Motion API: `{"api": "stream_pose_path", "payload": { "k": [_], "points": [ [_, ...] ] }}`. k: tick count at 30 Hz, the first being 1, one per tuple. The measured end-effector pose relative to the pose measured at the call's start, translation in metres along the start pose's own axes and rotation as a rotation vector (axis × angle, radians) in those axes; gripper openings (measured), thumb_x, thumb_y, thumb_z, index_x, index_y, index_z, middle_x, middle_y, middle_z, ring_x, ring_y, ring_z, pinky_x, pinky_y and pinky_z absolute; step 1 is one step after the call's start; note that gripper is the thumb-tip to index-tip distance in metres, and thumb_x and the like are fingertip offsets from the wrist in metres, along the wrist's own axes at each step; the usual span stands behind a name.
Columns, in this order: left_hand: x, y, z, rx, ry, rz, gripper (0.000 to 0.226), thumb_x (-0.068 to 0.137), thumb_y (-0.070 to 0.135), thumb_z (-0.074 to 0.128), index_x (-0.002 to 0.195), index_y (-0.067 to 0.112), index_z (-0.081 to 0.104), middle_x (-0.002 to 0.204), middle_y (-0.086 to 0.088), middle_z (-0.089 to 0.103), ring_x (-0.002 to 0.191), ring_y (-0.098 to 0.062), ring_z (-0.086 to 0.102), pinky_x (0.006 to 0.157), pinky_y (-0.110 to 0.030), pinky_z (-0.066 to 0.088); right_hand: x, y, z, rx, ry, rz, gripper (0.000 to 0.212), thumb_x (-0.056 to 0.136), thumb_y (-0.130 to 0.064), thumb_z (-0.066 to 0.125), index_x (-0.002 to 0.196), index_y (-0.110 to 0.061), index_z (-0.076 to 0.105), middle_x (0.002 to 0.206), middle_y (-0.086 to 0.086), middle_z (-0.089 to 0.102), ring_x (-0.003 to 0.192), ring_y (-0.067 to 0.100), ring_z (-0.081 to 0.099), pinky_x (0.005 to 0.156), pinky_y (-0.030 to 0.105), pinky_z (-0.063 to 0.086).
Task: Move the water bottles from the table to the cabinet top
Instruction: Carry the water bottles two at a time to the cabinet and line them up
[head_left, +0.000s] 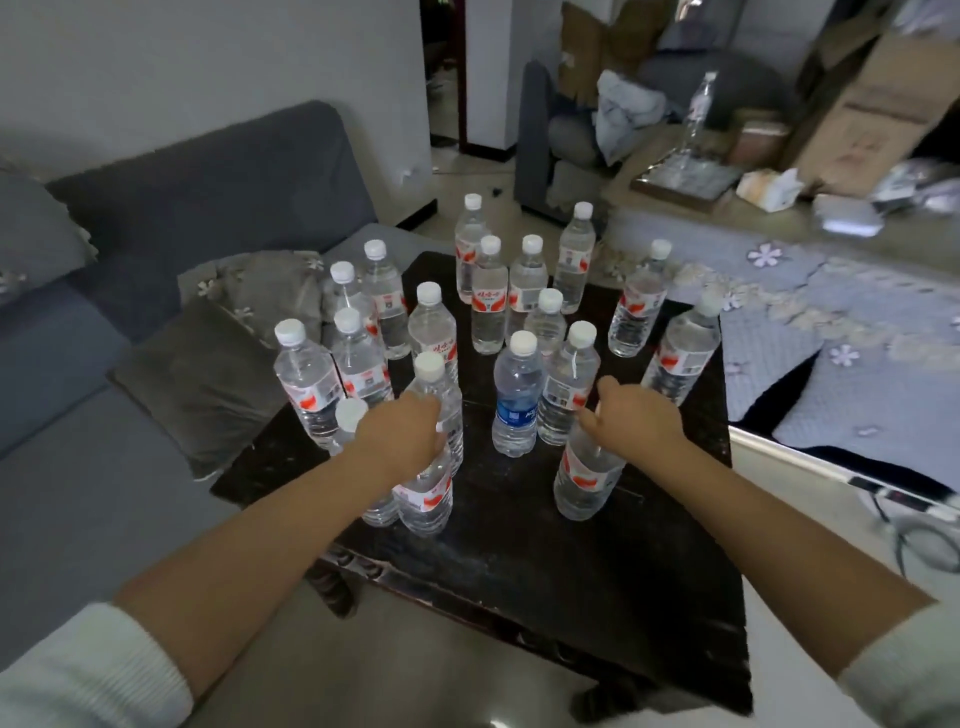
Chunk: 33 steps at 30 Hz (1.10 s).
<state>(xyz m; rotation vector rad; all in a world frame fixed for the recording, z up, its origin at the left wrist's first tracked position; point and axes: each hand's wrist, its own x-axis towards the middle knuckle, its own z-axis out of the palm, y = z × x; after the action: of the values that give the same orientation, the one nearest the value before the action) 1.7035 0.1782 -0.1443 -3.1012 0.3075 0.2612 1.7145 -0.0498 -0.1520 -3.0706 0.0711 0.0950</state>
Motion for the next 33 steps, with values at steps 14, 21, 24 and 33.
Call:
{"api": "stream_pose_path", "payload": {
  "k": [14,21,24,33],
  "points": [
    [-0.029,0.069,-0.011,-0.128,-0.011,0.28,0.032,0.088,0.03,0.057,0.111,0.008,0.059,0.114,-0.011,0.058,0.109,-0.026,0.055,0.084,-0.032,0.042,-0.102,0.046,0.019,0.521,0.173,0.168,0.02,0.083,-0.029,0.063,0.082,-0.014,0.049,0.079,0.002,0.054,0.076,0.017,0.051,0.061,0.026,0.036],
    [-0.074,0.199,-0.013,-0.153,-0.032,0.613,0.024,0.084,0.029,0.062,0.099,0.01,0.061,0.094,-0.002,0.045,0.103,-0.027,0.055,0.084,-0.033,0.042,-0.219,0.135,0.0,0.573,0.291,0.4,0.031,0.074,-0.031,0.07,0.091,-0.005,0.066,0.085,-0.001,0.058,0.082,0.012,0.049,0.073,0.021,0.034],
    [-0.099,0.261,-0.008,-0.186,-0.027,0.754,0.032,0.082,0.03,0.066,0.105,0.008,0.062,0.103,-0.008,0.053,0.107,-0.026,0.054,0.08,-0.027,0.038,-0.278,0.169,-0.01,0.523,0.325,0.485,0.026,0.075,-0.024,0.072,0.091,-0.004,0.066,0.082,-0.001,0.055,0.081,0.013,0.048,0.069,0.02,0.031],
    [-0.23,0.488,0.015,-0.3,-0.11,1.259,0.025,0.075,0.022,0.071,0.091,0.004,0.065,0.098,-0.012,0.062,0.102,-0.03,0.059,0.079,-0.029,0.044,-0.493,0.263,-0.017,0.412,0.55,0.987,0.026,0.072,-0.023,0.072,0.089,-0.005,0.066,0.08,0.007,0.063,0.082,0.025,0.054,0.07,0.029,0.042]
  ]
}}
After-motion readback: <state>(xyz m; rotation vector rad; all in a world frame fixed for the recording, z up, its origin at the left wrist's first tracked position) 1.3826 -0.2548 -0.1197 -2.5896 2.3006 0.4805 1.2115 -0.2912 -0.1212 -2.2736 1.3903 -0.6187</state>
